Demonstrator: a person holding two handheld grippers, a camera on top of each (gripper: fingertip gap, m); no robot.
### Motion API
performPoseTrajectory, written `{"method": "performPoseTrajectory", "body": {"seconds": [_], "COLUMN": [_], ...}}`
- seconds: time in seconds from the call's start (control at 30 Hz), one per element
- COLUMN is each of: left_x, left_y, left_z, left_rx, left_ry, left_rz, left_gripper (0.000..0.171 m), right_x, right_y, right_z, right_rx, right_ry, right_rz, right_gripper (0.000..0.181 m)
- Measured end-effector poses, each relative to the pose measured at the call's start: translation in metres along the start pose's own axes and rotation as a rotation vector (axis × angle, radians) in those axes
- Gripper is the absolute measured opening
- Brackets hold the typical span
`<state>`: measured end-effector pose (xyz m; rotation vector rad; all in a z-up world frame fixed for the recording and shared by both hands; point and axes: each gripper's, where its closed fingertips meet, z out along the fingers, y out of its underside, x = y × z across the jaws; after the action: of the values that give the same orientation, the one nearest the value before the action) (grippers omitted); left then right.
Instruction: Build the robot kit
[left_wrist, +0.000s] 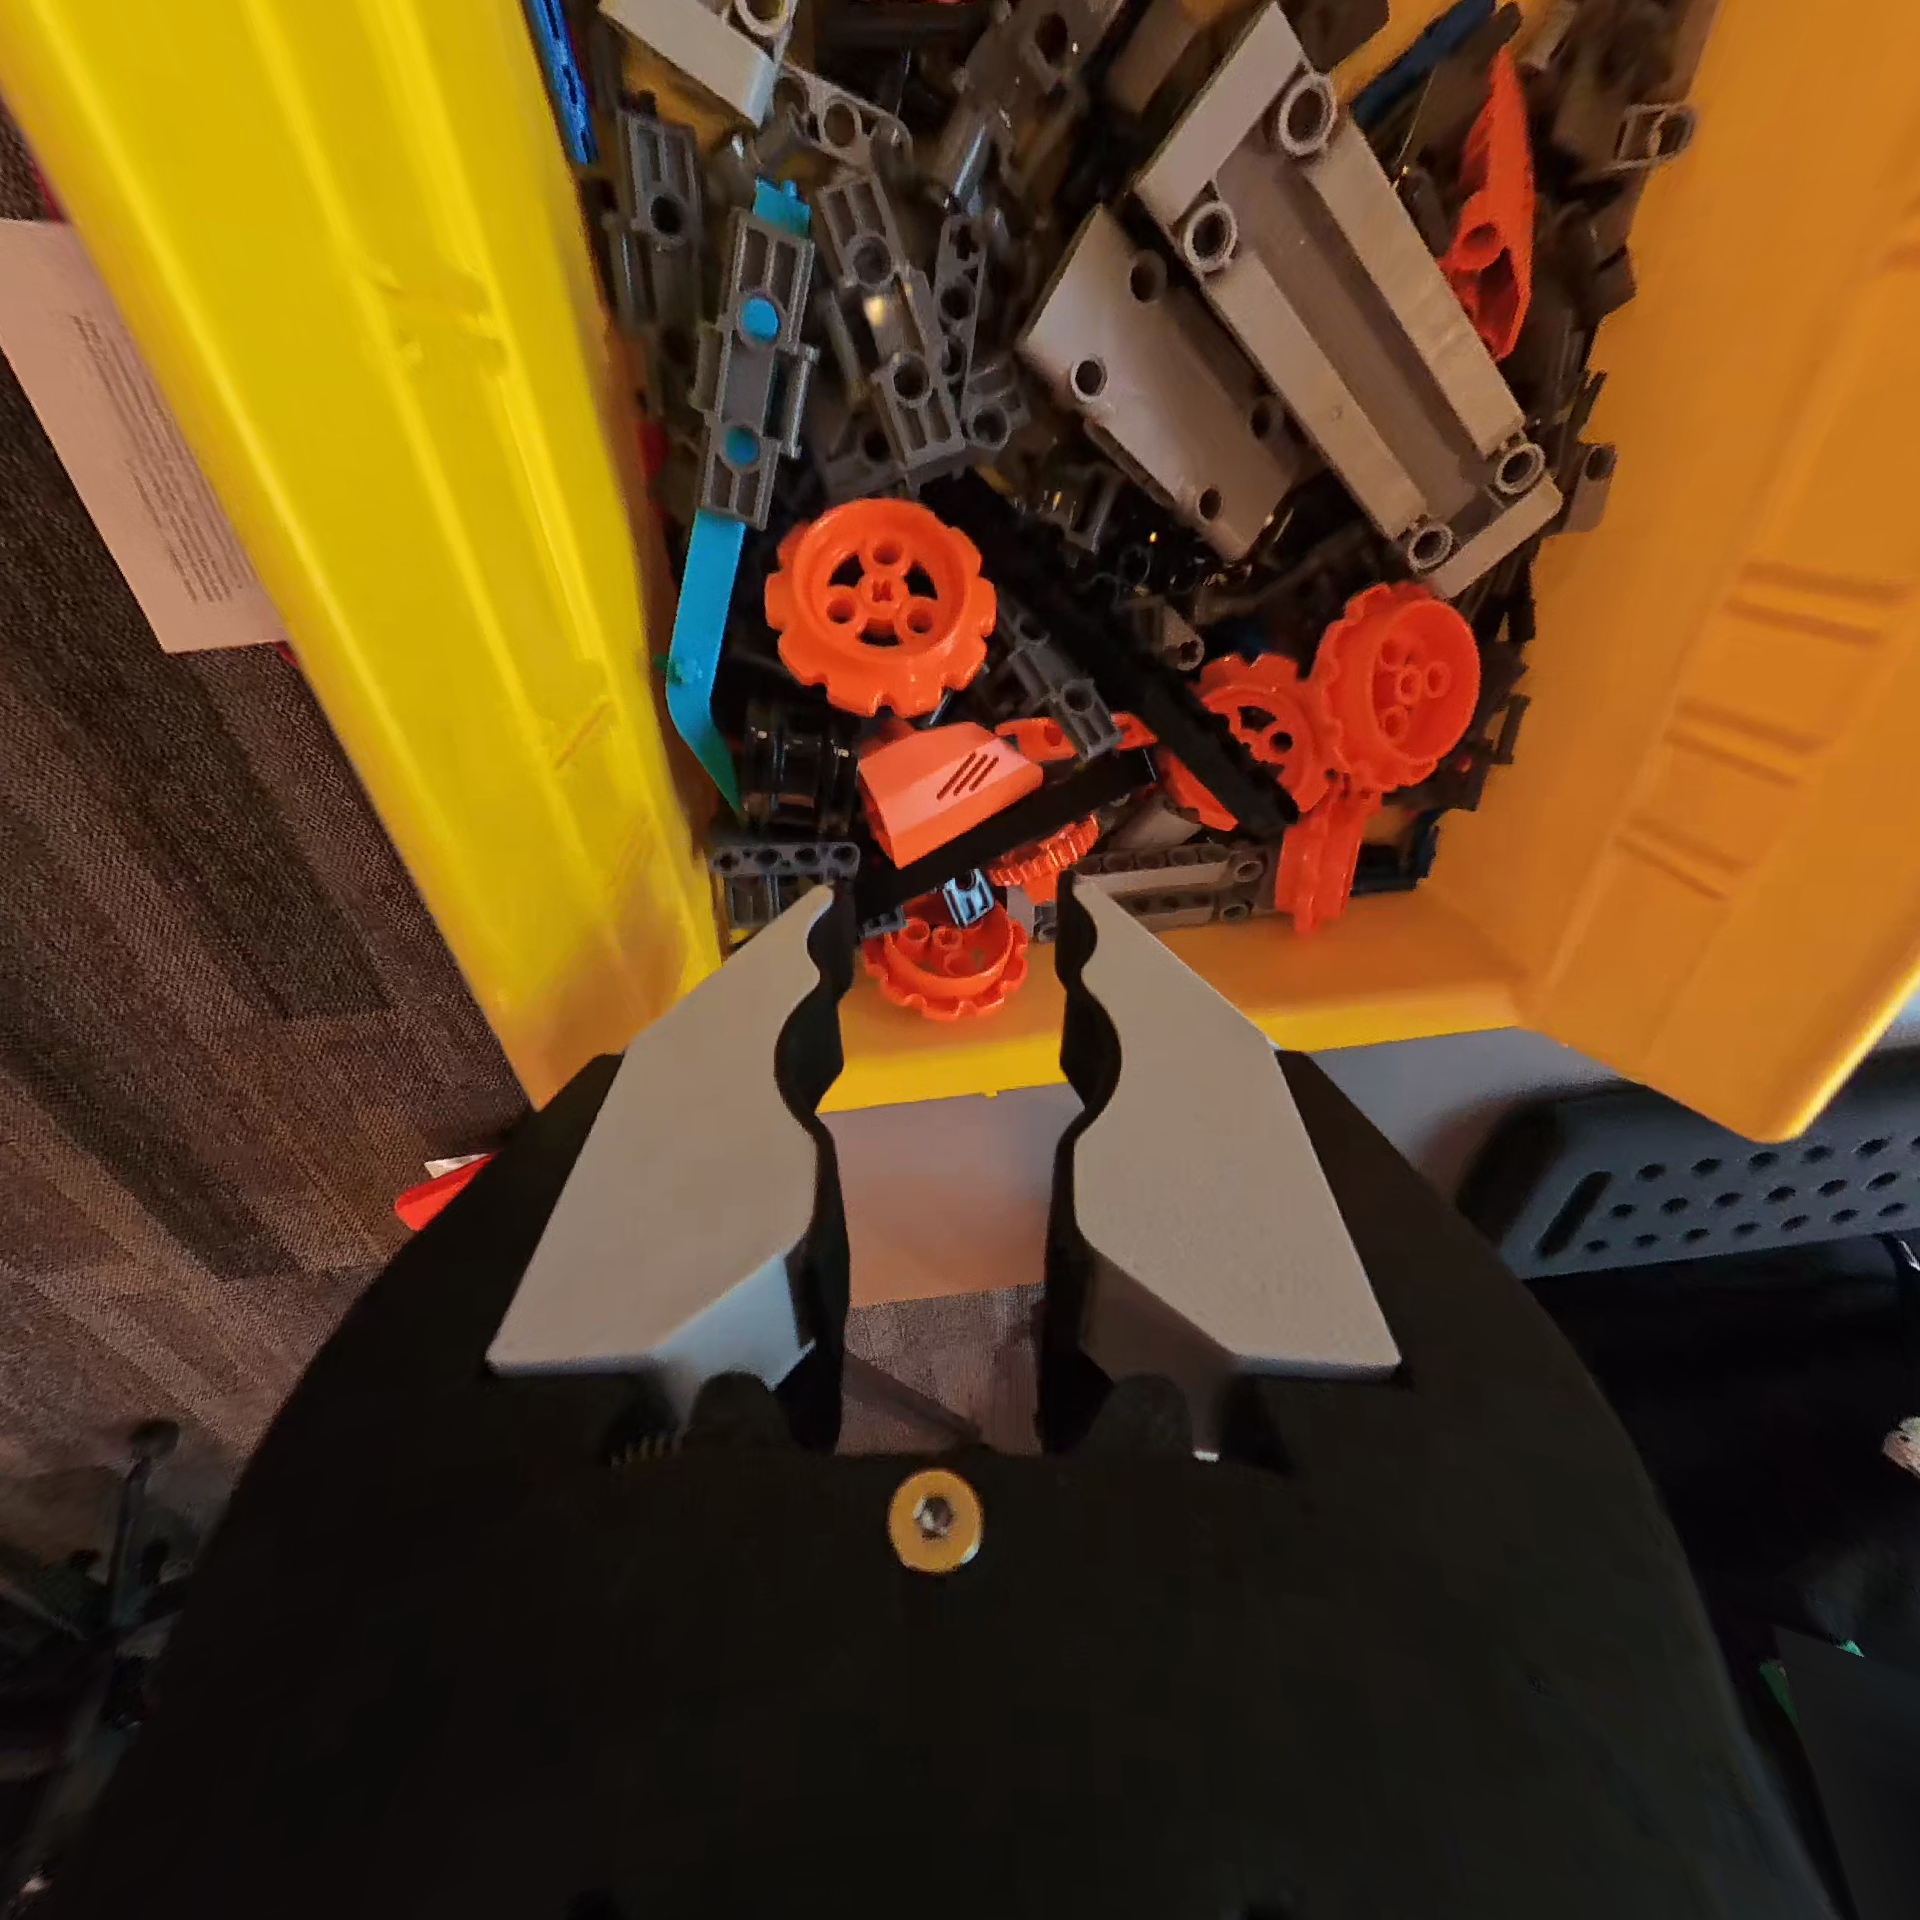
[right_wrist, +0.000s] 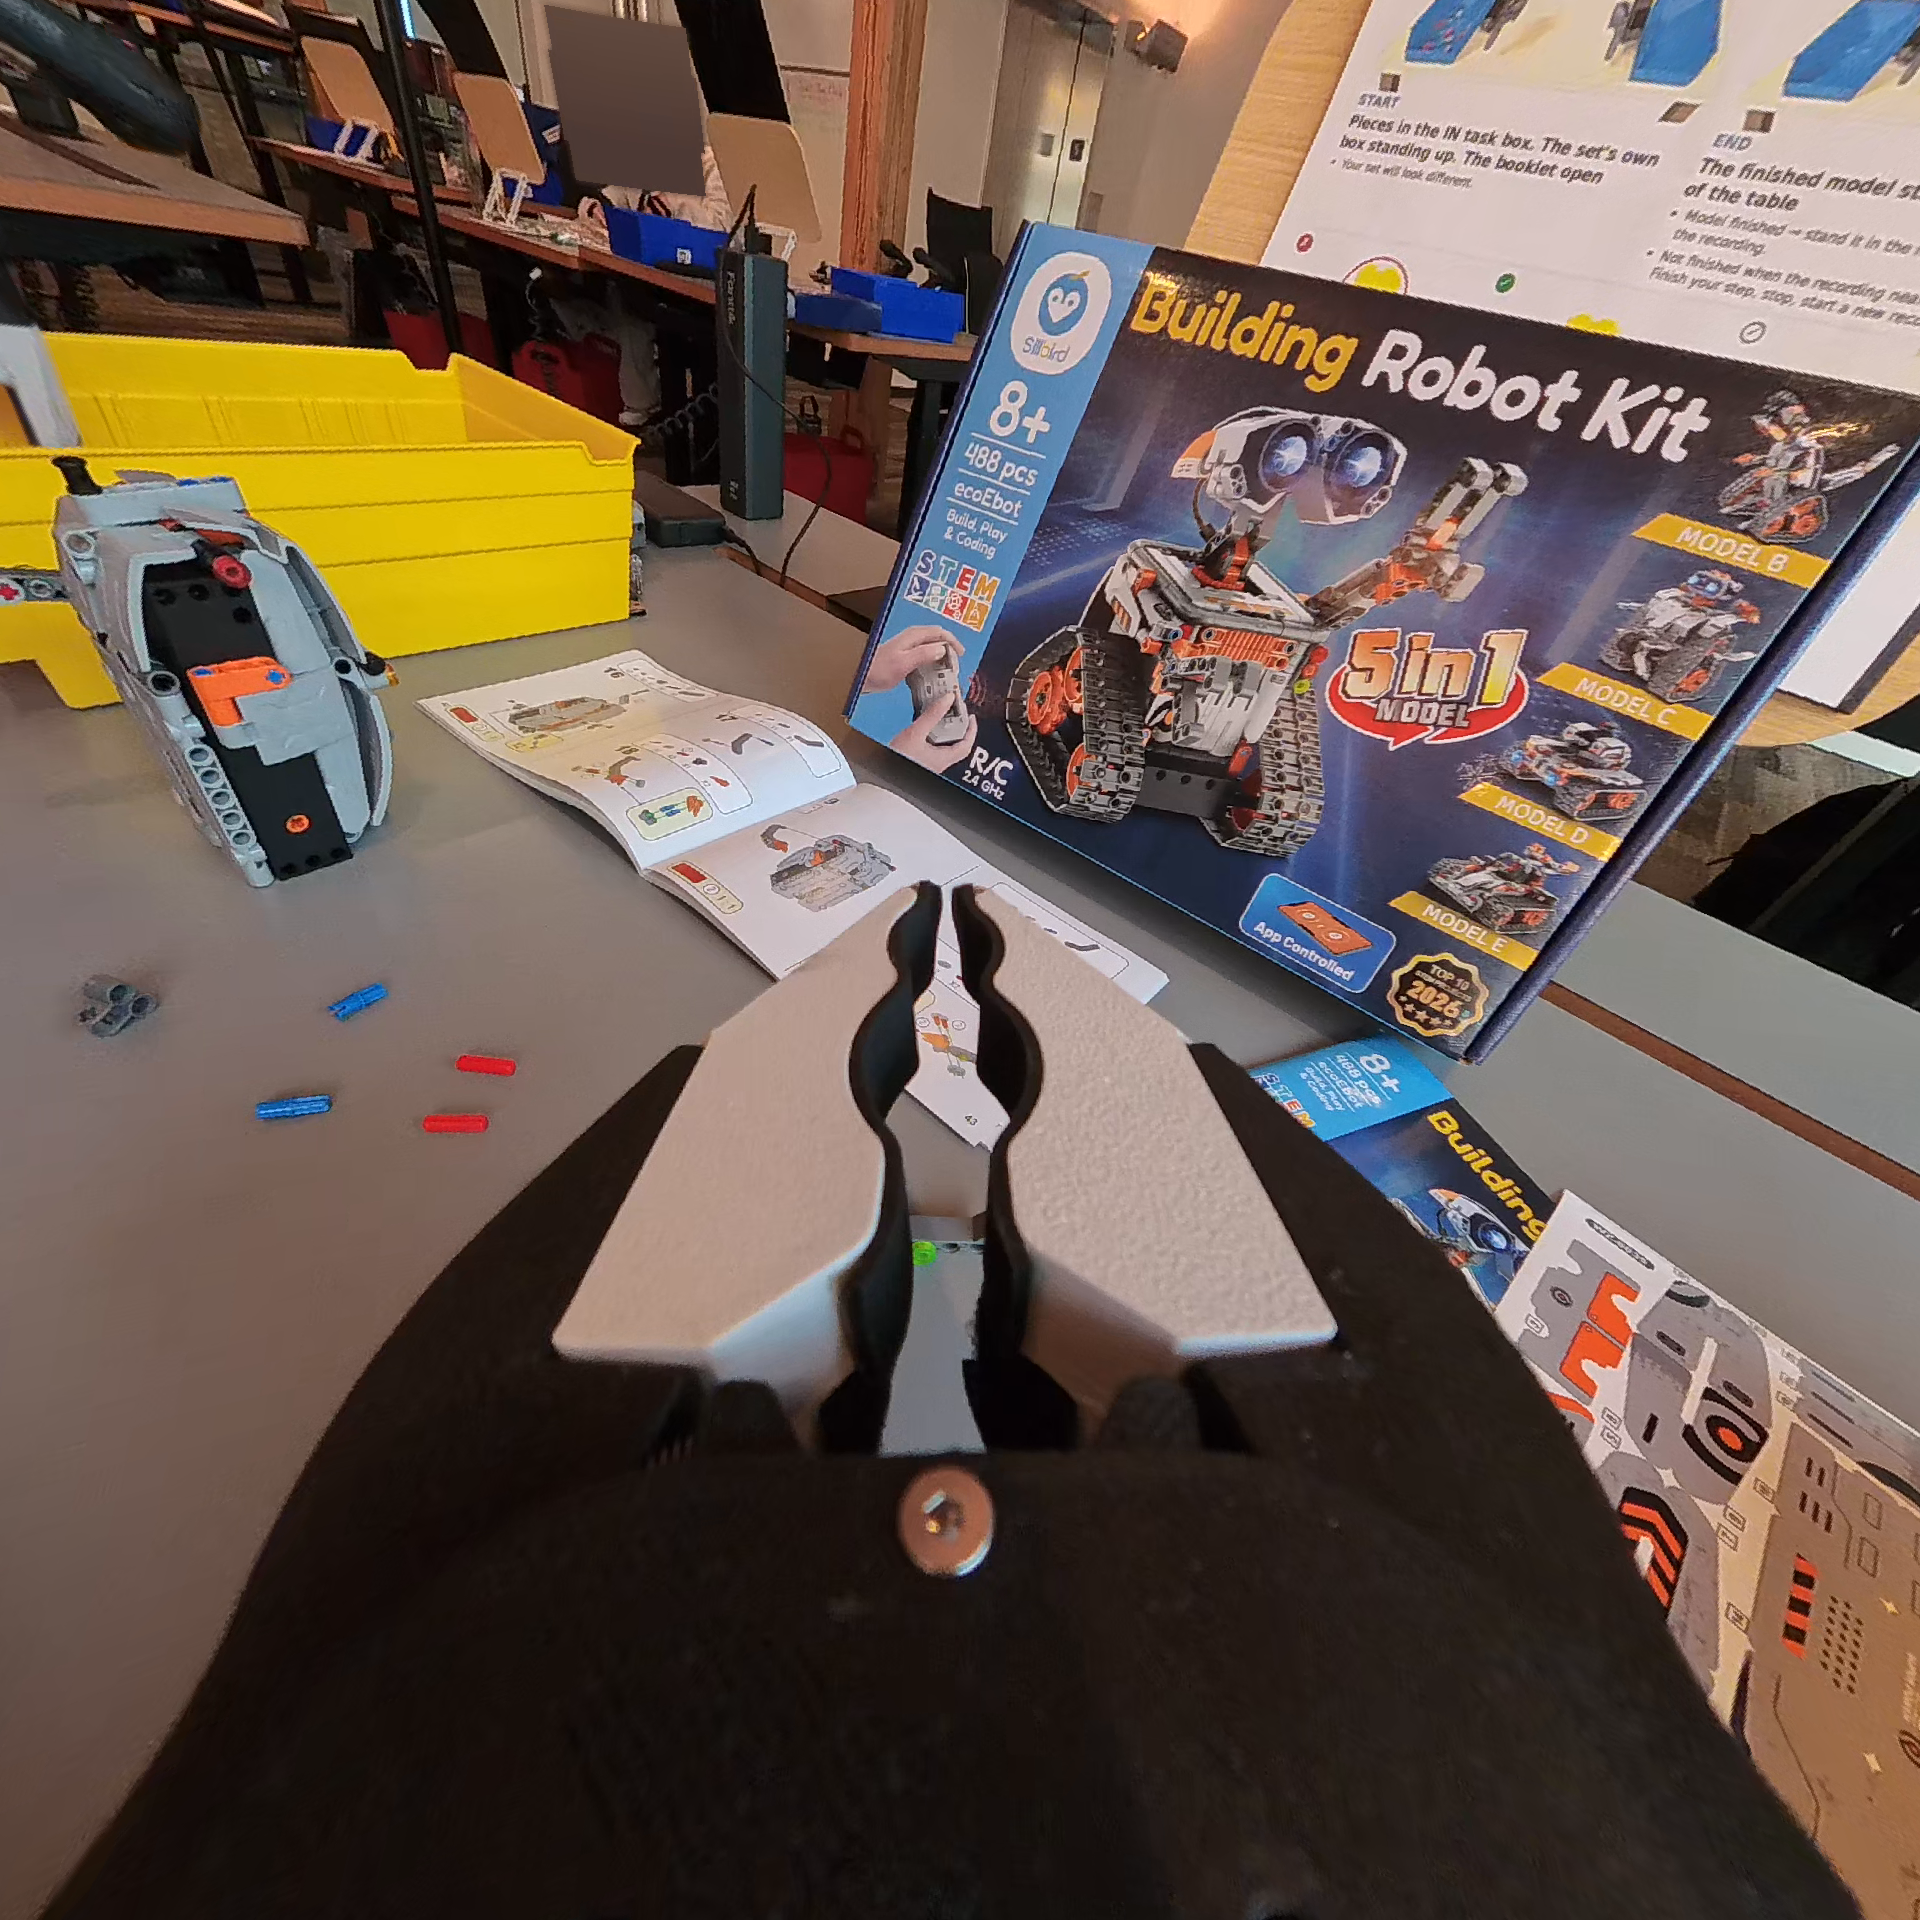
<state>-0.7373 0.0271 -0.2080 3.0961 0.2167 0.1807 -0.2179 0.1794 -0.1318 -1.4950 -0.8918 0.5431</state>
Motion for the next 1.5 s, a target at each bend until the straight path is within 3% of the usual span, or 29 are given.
{"method": "performPoseTrajectory", "body": {"seconds": [0.2, 0.37, 0.47, 0.67, 0.77, 0.93, 1.0, 1.13, 1.2, 1.3, 1.4, 1.5], "left_x": [0.006, 0.018, 0.025, 0.035, 0.03, 0.013, 0.008, 0.01, 0.005, 0.005, 0.013, 0.012], "left_y": [-0.004, -0.04, -0.069, -0.099, -0.08, -0.003, 0.014, 0.022, 0.026, 0.02, 0.01, -0.007], "left_z": [0.023, 0.026, 0.029, 0.031, 0.018, 0.012, 0.015, 0.03, 0.039, 0.039, 0.038, 0.035], "left_rx": [-0.13, -0.033, 0.054, 0.149, 0.12, -0.081, -0.14, -0.235, -0.324, -0.353, -0.303, -0.215], "left_ry": [0.007, 0.054, 0.076, 0.069, 0.041, 0.01, 0.01, 0.044, -0.018, -0.085, -0.054, -0.034], "left_rz": [0.04, 0.103, 0.154, 0.238, 0.177, 0.005, -0.025, 0.01, 0.066, 0.118, 0.157, 0.159], "left_gripper": [0.037, 0.028, 0.034, 0.042, 0.049, 0.051, 0.055, 0.066, 0.06, 0.058, 0.042, 0.037], "right_x": [0.003, 0.002, 0.002, 0.002, 0.001, -0.002, -0.003, -0.002, -0.001, 0.0, 0.0, -0.001], "right_y": [0.001, 0.001, 0.002, 0.002, 0.001, 0.002, 0.002, 0.003, 0.003, 0.003, 0.004, 0.004], "right_z": [0.0, 0.0, 0.0, 0.0, 0.0, 0.001, 0.002, 0.002, 0.002, 0.001, 0.002, 0.002], "right_rx": [0.001, -0.001, -0.004, -0.004, -0.005, -0.01, -0.014, -0.016, -0.015, -0.014, -0.015, -0.019], "right_ry": [0.006, 0.005, 0.004, 0.004, 0.002, -0.008, -0.009, -0.005, -0.004, -0.002, -0.003, -0.006], "right_rz": [0.011, 0.01, 0.007, 0.006, 0.001, -0.01, -0.015, -0.016, -0.011, -0.005, -0.005, -0.008], "right_gripper": [0.003, 0.003, 0.003, 0.003, 0.003, 0.003, 0.003, 0.003, 0.003, 0.003, 0.003, 0.003]}}
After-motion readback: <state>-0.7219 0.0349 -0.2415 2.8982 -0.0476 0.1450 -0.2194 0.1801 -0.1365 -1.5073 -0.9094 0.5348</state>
